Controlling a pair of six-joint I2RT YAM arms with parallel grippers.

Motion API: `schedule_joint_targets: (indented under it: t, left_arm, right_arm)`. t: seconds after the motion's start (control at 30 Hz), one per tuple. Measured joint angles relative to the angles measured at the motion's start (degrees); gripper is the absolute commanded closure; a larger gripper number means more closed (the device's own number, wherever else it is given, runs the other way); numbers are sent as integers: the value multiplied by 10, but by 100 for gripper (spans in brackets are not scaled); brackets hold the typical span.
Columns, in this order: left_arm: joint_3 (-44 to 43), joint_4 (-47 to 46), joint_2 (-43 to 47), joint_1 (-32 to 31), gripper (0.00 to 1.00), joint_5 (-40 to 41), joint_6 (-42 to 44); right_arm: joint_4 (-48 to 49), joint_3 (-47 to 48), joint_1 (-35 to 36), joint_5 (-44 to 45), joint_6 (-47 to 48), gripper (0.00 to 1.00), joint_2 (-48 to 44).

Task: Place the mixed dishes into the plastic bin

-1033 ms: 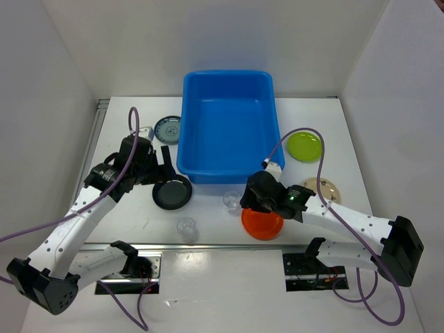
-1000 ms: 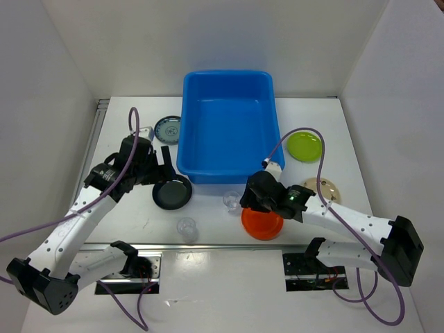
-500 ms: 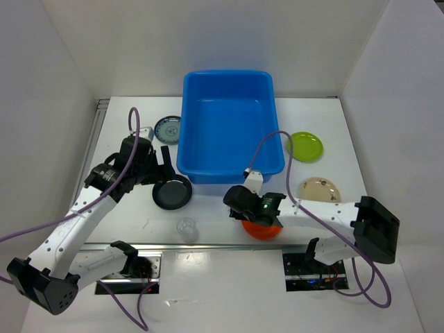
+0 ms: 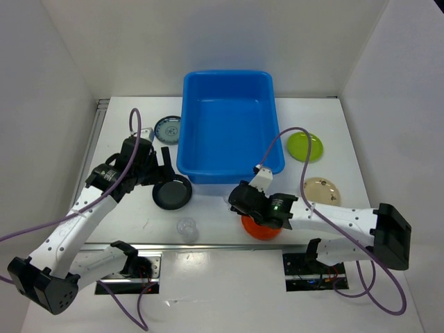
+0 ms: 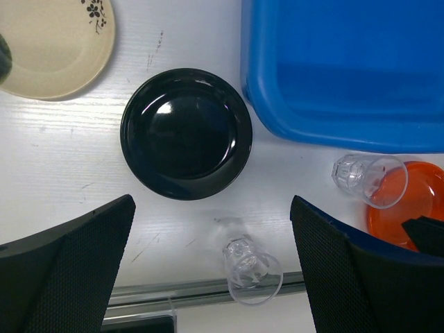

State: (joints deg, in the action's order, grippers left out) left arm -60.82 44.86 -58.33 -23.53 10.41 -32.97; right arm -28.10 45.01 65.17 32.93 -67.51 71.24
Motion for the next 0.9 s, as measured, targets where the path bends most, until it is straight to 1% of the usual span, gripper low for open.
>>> schedule_joint_targets:
  t: [0.13, 0.47, 0.77, 0.9]
  left_arm:
    - [2, 0, 0, 0, 0, 0, 0]
    - [2, 0, 0, 0, 0, 0, 0]
    - [2, 0, 0, 0, 0, 0, 0]
    - [2, 0, 0, 0, 0, 0, 0]
  right_arm:
    - [-4, 0, 0, 11, -13, 57, -28]
    - [-26, 6, 0, 21, -44, 57, 58]
    - [-30, 9, 0, 36, -61, 57, 64]
    - [-34, 9, 0, 37, -62, 57, 49]
